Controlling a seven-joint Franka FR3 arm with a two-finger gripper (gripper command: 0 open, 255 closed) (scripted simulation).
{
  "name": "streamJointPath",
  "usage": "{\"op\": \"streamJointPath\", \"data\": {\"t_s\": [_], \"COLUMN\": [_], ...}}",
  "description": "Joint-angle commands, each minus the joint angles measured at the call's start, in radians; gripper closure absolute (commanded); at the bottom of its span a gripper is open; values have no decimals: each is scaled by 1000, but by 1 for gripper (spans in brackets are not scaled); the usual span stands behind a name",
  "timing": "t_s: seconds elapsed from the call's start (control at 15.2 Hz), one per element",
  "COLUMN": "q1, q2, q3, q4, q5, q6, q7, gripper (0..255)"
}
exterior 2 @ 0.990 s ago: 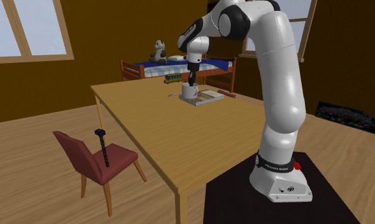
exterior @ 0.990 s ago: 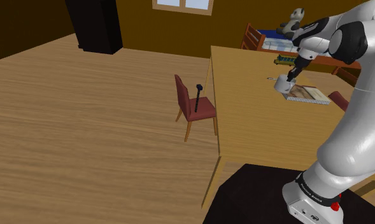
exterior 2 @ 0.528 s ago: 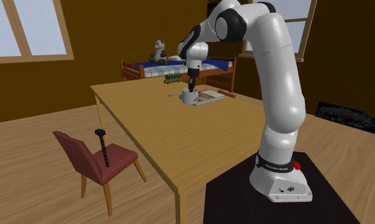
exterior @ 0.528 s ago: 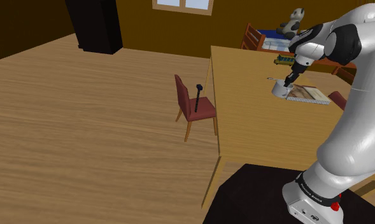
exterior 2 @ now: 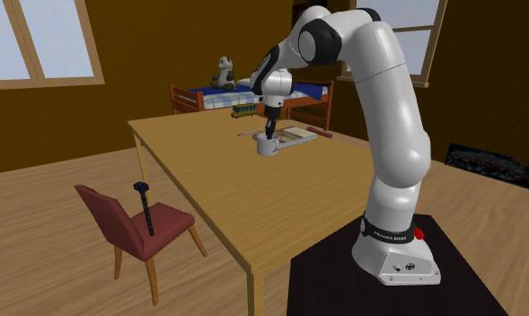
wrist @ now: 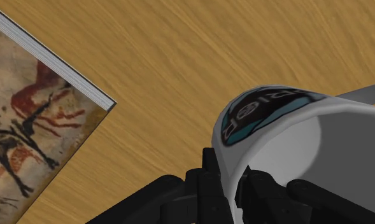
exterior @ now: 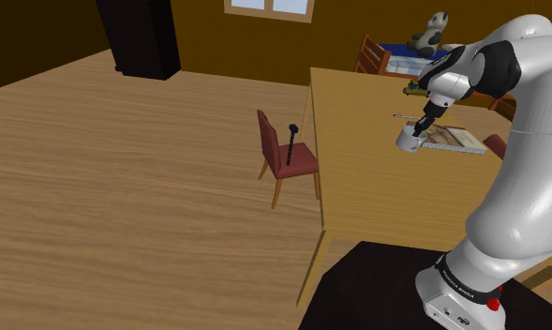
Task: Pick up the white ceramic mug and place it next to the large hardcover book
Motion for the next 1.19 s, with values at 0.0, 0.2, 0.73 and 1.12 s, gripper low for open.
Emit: {"op": "streamJointPath", "data": {"t_s": [0.0,0.2,0.73,1.12], "q1": [-5,-12,-12,-7], "q2": [14,34,34,14], "q3": [6,16,16,6], "q4": [-6,-15,-15,-8], "q5": [12,29,29,13], "q6": [18,43,43,20], "q7": [-10,-22,-22,-13], "gripper": [255,255,0,0]}}
